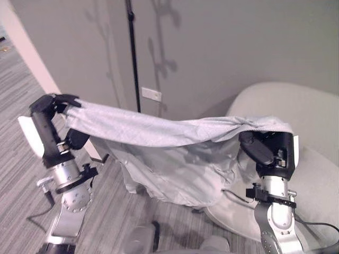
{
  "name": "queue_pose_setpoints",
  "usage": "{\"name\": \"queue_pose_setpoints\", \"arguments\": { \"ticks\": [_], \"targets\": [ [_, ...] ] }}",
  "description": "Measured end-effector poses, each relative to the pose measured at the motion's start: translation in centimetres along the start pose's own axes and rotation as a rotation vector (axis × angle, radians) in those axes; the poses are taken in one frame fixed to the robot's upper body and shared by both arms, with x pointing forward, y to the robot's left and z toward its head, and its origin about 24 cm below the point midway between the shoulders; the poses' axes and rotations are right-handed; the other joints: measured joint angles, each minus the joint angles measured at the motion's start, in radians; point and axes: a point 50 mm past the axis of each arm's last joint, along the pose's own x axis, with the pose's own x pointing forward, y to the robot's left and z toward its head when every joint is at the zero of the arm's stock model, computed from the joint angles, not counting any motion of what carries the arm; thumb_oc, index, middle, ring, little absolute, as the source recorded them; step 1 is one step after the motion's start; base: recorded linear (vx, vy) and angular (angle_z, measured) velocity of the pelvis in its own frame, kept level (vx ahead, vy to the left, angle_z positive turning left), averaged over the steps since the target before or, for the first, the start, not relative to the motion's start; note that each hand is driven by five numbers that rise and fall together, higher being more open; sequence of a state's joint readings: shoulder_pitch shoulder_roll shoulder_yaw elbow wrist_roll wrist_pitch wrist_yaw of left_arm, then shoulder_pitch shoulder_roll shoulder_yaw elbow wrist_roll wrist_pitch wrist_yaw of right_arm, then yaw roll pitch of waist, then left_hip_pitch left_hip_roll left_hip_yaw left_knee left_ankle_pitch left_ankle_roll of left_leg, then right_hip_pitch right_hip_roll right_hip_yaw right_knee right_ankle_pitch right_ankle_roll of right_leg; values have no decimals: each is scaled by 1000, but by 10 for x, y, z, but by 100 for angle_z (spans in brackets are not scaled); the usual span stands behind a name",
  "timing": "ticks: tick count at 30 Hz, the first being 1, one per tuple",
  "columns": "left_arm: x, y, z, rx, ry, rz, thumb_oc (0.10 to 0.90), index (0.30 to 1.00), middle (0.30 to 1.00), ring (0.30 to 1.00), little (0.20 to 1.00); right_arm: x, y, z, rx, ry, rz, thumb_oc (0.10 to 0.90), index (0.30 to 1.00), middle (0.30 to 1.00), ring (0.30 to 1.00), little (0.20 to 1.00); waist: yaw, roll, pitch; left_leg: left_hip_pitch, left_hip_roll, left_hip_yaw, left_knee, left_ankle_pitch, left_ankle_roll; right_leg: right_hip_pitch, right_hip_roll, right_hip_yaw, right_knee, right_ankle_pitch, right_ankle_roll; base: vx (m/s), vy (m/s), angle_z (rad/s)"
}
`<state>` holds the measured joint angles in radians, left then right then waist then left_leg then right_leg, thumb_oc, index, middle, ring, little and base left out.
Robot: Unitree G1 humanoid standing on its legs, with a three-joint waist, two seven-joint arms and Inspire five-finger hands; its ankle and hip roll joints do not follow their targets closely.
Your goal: Hang the clothes on the sofa on the clothes rack.
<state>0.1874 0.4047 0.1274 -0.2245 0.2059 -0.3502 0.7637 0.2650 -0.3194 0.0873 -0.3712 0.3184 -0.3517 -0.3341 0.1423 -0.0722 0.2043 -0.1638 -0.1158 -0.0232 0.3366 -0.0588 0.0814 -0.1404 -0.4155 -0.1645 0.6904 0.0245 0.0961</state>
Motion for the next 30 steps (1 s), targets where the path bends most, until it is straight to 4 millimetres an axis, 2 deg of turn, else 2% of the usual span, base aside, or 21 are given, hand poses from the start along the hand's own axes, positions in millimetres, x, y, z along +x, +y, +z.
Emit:
{"name": "queue_pose_setpoints", "arguments": {
  "ticks": [1, 2, 3, 4, 5, 6, 7, 9, 13, 15, 16, 17, 18, 19, 20, 21, 22, 24, 26, 27, 30],
  "targets": [
    [-3, 2, 0, 0, 16, 9, 400, 300, 300, 300, 300, -1, 1, 0, 6, 1, 0, 400, 300, 300, 300, 300, -6, 3, -7, 7, 5, 2, -21, 3, -10, 1, 34, -2, 44, -25, -24, 85, 280, -3],
    [-7, 6, -2, 10, 34, 14, 400, 300, 300, 300, 300, -1, 3, 0, 3, 1, 22, 400, 300, 300, 300, 300, 9, -2, -16, 31, -2, -5, -113, 16, -68, 16, 107, 13, 50, -70, -37, 75, 203, 27],
    [-8, 5, -5, -5, 61, 12, 400, 300, 300, 300, 300, 0, 6, -4, 0, 7, 39, 400, 300, 300, 300, 300, 14, -34, -23, 49, -18, -9, -162, -22, -154, 12, 176, 46, 26, -105, -47, 129, 236, 51],
    [-4, 4, -4, -32, 66, 11, 400, 300, 300, 300, 300, 4, 8, 0, -20, -17, 67, 400, 300, 300, 300, 300, 0, -61, -9, -12, -58, -61, 77, -64, -15, 19, 207, 76, 12, -164, 21, 97, 90, 17],
    [-10, 5, -4, -60, 96, -14, 400, 300, 300, 300, 300, 7, 7, 4, -61, -39, 114, 400, 300, 300, 300, 300, 12, -6, -28, 55, 12, -152, 79, -158, -22, 18, 272, 80, 0, -229, 24, 101, 30, 1],
    [-9, 5, -7, -58, 110, -28, 400, 300, 300, 300, 300, 7, 9, -2, -52, -22, 116, 400, 300, 300, 300, 300, 15, -48, -13, 74, -37, -142, 72, -139, -38, 35, 247, 108, -17, -266, 11, 78, 11, -30],
    [-14, -1, -8, -110, 163, -59, 400, 300, 300, 300, 300, 5, 8, -5, -58, 3, 119, 400, 300, 300, 300, 300, 5, -63, -29, 95, -37, -160, -17, -75, -1, 33, 263, 102, -82, -278, -10, 48, 0, -1],
    [-18, -12, -7, -154, 180, -159, 400, 300, 300, 300, 300, 10, 10, -2, -63, -23, 132, 400, 300, 300, 300, 300, -16, -81, -21, 99, -40, -165, -123, 2, 5, 21, 267, 10, -244, -264, 5, 123, -35, 10],
    [-35, -27, -6, -183, 226, -300, 400, 300, 300, 300, 300, 7, 7, -7, -67, 5, 91, 400, 300, 300, 300, 300, -46, -76, -19, 138, -44, -173, -212, 19, -25, 70, 309, 52, -357, -237, -16, 148, -8, 30],
    [-32, -25, -6, -177, 215, -297, 400, 300, 300, 300, 300, 9, 5, -6, -74, -6, 68, 400, 300, 300, 300, 300, -39, -75, -21, 130, -33, -155, -226, -4, -81, 57, 315, 53, -360, -246, -38, -28, 37, 14],
    [-30, -24, -6, -173, 207, -296, 400, 300, 300, 300, 300, 12, 4, -3, -112, -35, 54, 400, 300, 300, 300, 300, -44, -72, -22, 106, -16, -116, -187, -19, -95, 63, 313, 53, -385, -223, -63, -46, 49, 21],
    [-30, -24, -6, -172, 207, -295, 400, 300, 300, 300, 300, 13, 3, -2, -131, -46, 48, 400, 300, 300, 300, 300, -41, -43, -15, 94, -4, -99, -164, -11, -102, 57, 323, 42, -372, -215, -66, 4, 76, 10],
    [-27, -21, -6, -160, 197, -285, 400, 300, 300, 300, 300, 18, 4, 1, -149, -73, 49, 400, 300, 300, 300, 300, -34, -21, -10, 65, 35, -28, -108, 12, -132, 45, 347, 40, -297, -234, -95, 43, 56, -15],
    [-25, -18, -7, -146, 189, -278, 400, 300, 300, 300, 300, 21, 7, 2, -155, -90, 54, 400, 300, 300, 300, 300, -29, -20, -7, 60, 46, -1, -75, -1, -139, 28, 357, 38, -222, -255, -129, 117, 109, -47],
    [-22, -14, -8, -127, 181, -271, 400, 300, 300, 300, 300, 23, 9, 5, -172, -113, 53, 400, 300, 300, 300, 300, -14, -30, -16, 44, 39, 20, -12, -31, -125, 28, 362, 63, -226, -283, -147, 88, 80, -38],
    [-23, -17, -8, -138, 186, -257, 400, 300, 300, 300, 300, 25, 7, 7, -185, -127, 45, 400, 300, 300, 300, 300, -17, -10, -14, 12, 51, 15, 50, -41, -111, 41, 369, 62, -228, -293, -143, 157, 127, -45],
    [-24, -18, -7, -152, 193, -239, 400, 300, 300, 300, 300, 24, 5, 6, -193, -124, 17, 400, 300, 300, 300, 300, -14, -15, -18, -40, 48, 14, 133, -43, -85, 43, 361, 70, -243, -283, -158, 222, 164, -25],
    [-27, -19, -8, -163, 209, -227, 400, 300, 300, 300, 300, 21, 2, 4, -214, -114, 0, 400, 300, 300, 300, 300, -22, -19, -33, -51, 49, -9, 77, -50, -85, 56, 357, 75, -276, -277, -151, 263, 183, -9],
    [-31, -25, -5, -186, 220, -232, 400, 300, 300, 300, 300, 27, 1, 5, -226, -133, -26, 400, 300, 300, 300, 300, -34, -5, -50, -56, -5, -109, -90, -45, -96, 72, 367, 102, -363, -218, -125, 176, 139, -39],
    [-33, -28, -4, -169, 200, -253, 400, 300, 300, 300, 300, 34, -2, 5, -238, -145, -37, 400, 300, 300, 300, 300, -2, 30, -55, -55, -17, -141, -180, -6, -87, 98, 394, 147, -446, -174, -118, 148, 137, -99],
    [-37, -29, -3, -151, 194, -261, 400, 300, 300, 300, 300, 28, -8, 0, -268, -99, -37, 400, 300, 300, 300, 300, -12, 82, -80, 1, 14, -139, -221, 22, -65, 188, 443, 145, -506, -174, -117, 164, 149, -40]
  ]
}}
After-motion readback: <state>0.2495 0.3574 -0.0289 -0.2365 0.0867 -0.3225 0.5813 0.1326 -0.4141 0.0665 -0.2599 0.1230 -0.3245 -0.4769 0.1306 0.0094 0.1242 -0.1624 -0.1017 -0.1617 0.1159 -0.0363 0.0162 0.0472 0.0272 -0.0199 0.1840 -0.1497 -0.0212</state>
